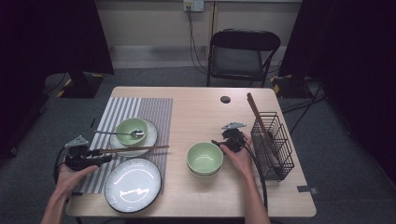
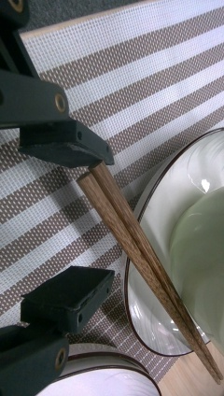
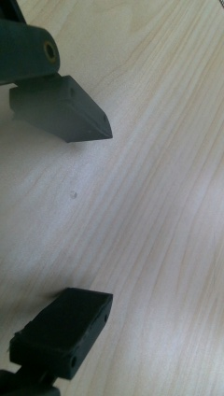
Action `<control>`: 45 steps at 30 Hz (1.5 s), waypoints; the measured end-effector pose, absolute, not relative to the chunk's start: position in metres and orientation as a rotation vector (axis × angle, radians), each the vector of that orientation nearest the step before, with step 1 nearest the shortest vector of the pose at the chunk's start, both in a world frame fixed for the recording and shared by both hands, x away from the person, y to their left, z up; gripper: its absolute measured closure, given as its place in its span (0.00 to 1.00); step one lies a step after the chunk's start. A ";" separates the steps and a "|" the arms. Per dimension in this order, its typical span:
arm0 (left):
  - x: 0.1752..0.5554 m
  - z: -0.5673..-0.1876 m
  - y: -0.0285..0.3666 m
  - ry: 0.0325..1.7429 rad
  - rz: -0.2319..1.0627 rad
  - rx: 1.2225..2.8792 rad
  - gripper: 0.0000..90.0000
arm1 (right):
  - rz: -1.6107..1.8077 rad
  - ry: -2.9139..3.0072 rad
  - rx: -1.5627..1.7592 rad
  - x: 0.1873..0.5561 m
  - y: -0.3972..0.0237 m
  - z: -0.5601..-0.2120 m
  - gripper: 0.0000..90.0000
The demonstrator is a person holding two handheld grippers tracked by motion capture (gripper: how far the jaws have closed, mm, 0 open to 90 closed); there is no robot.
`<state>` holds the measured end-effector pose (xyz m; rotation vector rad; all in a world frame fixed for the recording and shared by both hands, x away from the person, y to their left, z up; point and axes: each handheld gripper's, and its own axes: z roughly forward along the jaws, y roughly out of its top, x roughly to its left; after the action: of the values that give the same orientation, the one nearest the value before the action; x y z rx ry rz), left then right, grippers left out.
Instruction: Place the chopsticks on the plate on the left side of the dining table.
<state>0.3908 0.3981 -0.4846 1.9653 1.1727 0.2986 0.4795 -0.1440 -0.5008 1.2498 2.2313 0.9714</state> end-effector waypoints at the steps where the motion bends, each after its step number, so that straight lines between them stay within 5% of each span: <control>1: 0.391 -0.485 0.398 1.175 0.299 1.964 0.43 | 0.972 2.232 1.249 0.479 -0.144 -0.501 0.19; 15: 0.391 -0.484 0.398 1.154 0.295 1.973 0.41 | 0.972 2.232 1.250 0.480 -0.144 -0.501 0.19; 33: 0.384 -0.461 0.403 1.154 0.375 1.850 0.27 | 0.972 2.232 1.249 0.480 -0.144 -0.501 0.19; 45: 0.346 -0.455 0.395 1.186 0.485 1.883 0.19 | 0.979 2.240 1.244 0.481 -0.145 -0.501 0.19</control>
<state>0.3464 0.3950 -0.4546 1.8830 1.1857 0.4849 0.4807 -0.1450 -0.5009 1.2444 2.2403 0.9785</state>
